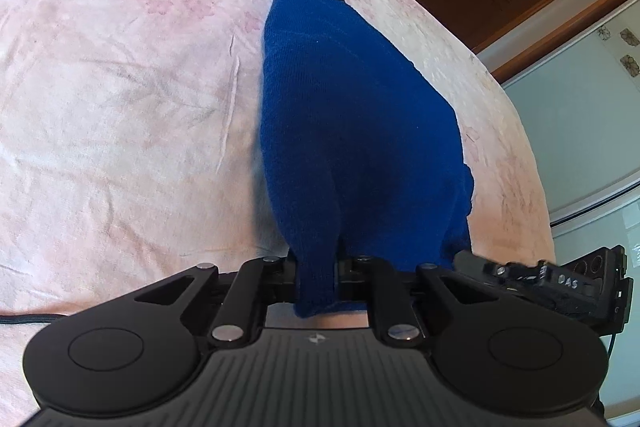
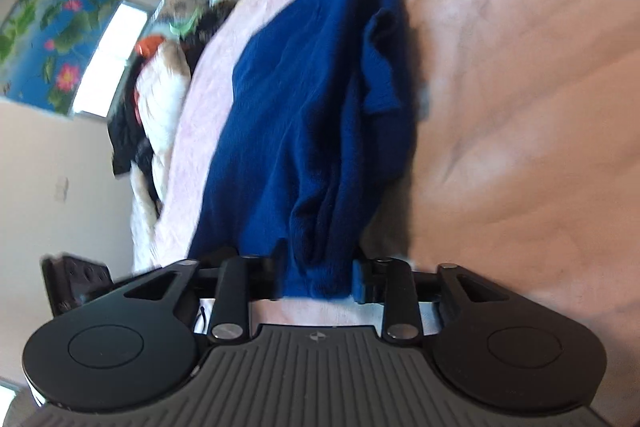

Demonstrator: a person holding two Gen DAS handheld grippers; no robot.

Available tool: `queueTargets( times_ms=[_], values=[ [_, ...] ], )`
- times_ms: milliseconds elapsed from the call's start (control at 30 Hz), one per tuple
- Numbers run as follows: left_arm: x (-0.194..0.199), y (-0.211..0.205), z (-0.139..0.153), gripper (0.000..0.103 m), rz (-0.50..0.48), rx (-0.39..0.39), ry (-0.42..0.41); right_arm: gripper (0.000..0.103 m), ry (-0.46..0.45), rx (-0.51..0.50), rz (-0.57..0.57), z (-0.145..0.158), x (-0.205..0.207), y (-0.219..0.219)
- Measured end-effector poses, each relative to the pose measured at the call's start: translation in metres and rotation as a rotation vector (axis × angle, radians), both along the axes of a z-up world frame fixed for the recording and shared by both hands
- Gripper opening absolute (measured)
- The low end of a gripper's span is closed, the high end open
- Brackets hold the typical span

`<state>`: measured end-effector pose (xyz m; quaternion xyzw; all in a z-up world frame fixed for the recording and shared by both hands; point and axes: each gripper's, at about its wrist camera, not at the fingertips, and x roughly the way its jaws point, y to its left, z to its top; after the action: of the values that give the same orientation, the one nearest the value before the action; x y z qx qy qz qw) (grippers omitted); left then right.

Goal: Fold small clothes

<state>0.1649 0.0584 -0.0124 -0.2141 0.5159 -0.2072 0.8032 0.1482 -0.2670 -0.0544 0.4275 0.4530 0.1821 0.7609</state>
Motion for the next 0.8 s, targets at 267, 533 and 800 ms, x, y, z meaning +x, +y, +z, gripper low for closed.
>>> queueTargets(
  times_ms=[267,533,800],
  values=[
    [0.002,-0.002,-0.003,0.013,-0.009,0.009,0.011,0.034,-0.056,-0.026,-0.085,-0.004,0.001,-0.002],
    [0.003,-0.001,-0.009,0.014,-0.011,0.013,0.019,0.014,0.015,-0.027,0.020,-0.010,0.006,0.002],
    [-0.014,-0.013,0.014,0.012,-0.071,0.128,-0.071,0.015,-0.046,-0.163,0.087,0.014,0.000,0.016]
  ],
)
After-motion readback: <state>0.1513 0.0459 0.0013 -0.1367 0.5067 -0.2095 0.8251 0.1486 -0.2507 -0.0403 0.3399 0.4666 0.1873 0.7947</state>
